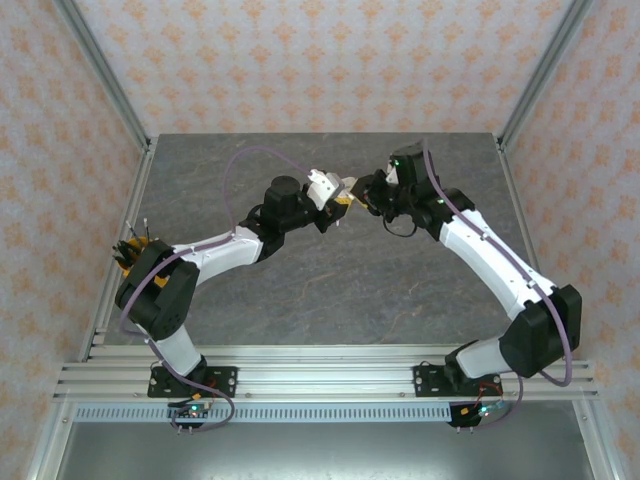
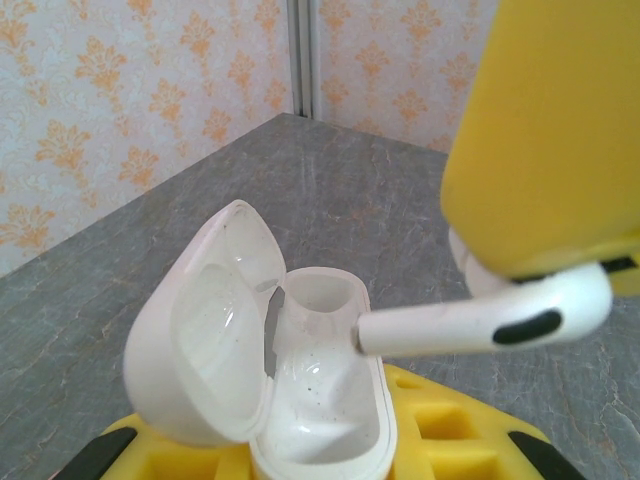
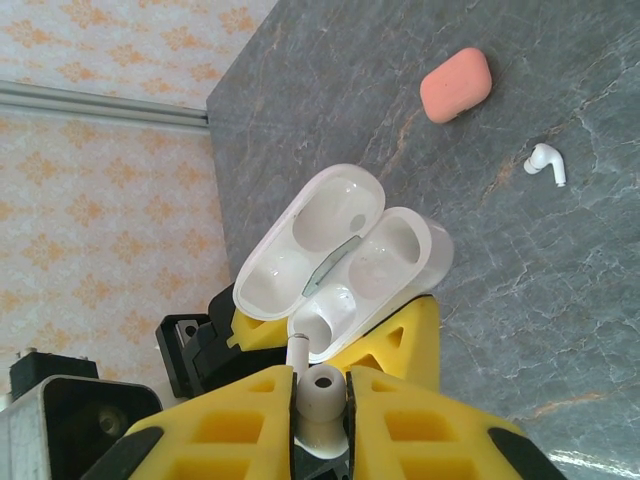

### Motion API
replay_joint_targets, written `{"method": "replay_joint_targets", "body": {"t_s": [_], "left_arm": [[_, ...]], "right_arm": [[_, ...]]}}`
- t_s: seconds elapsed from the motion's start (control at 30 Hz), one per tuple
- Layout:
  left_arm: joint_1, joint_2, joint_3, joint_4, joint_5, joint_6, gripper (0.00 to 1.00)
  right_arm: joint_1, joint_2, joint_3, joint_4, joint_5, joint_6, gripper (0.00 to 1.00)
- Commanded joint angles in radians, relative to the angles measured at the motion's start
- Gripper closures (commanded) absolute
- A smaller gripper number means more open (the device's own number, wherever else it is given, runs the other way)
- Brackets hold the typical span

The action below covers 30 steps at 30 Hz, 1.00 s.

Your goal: Insert the wireless bluetooth earbuds into the charging case

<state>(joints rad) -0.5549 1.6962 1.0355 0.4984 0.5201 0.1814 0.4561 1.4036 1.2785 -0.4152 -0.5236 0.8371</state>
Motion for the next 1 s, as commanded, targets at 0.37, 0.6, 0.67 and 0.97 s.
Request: {"method": "replay_joint_targets", "body": {"t_s": [0.37,0.6,0.67,0.97], "left_arm": [[-0.003,0.007,0.034,0.025,0.046,0.025,1.0],[-0.003,0.004,0.029,0.012,0.067,0.046,1.0],[-0.003,-0.001,0.025,0.013,0.067,0.052,1.0],[-0.003,-0.02,0.02,-0.01,0.067,0.085,1.0]], "right_arm": [[-0.005,0.002,0.052,-0.071,-0.051,-0.011,0.82],[-0.006,0.026,0.085,-0.103,-0.06,-0.028,0.82],[-0.007,0.033,0.088,-0.107,-0.064,-0.029,0.82],[-0.007,0.051,0.076,-0.123,-0.075,-0.019,0.82]]}}
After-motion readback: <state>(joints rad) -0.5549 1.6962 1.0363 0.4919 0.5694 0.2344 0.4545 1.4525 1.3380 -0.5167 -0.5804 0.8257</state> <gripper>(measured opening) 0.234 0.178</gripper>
